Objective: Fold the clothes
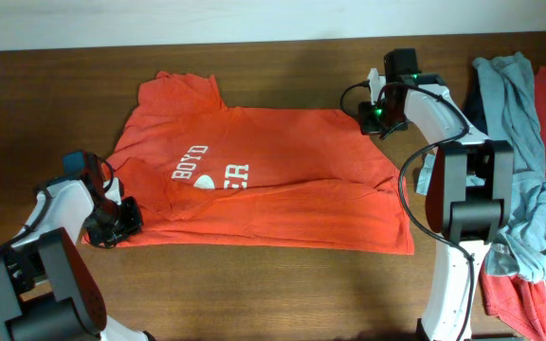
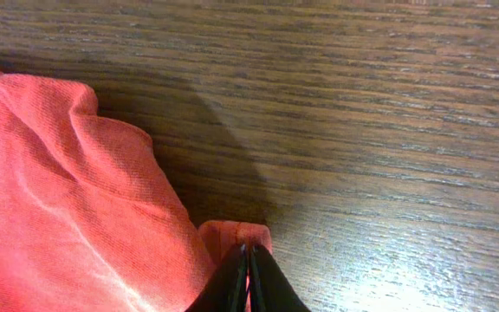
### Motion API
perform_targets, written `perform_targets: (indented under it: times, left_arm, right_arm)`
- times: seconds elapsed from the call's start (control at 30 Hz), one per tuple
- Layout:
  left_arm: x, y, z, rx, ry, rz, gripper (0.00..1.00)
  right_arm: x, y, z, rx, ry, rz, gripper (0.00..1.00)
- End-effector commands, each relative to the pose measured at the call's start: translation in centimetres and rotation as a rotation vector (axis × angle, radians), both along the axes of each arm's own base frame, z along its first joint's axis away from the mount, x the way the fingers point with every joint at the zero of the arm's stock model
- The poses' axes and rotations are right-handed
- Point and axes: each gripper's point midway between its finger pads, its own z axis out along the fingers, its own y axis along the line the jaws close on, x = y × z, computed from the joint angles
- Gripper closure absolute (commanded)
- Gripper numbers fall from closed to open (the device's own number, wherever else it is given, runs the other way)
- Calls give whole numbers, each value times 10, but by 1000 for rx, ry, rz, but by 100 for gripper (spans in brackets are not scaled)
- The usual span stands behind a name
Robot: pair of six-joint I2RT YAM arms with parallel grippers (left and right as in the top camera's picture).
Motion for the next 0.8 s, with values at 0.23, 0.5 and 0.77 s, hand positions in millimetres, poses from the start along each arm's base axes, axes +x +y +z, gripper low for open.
perform_targets:
  times: [0.23, 0.5, 0.77]
  left_arm:
    - [0, 0, 6, -1, -22, 9, 69]
    - [0, 0, 6, -1, -21, 9, 68]
    - [0, -1, 6, -2, -20, 9, 68]
  right_arm:
    - [-4, -23, -38, -151, 62, -39, 91]
    - [7, -63, -31, -260, 27, -162, 91]
    - [16, -88, -18, -265, 4, -238, 91]
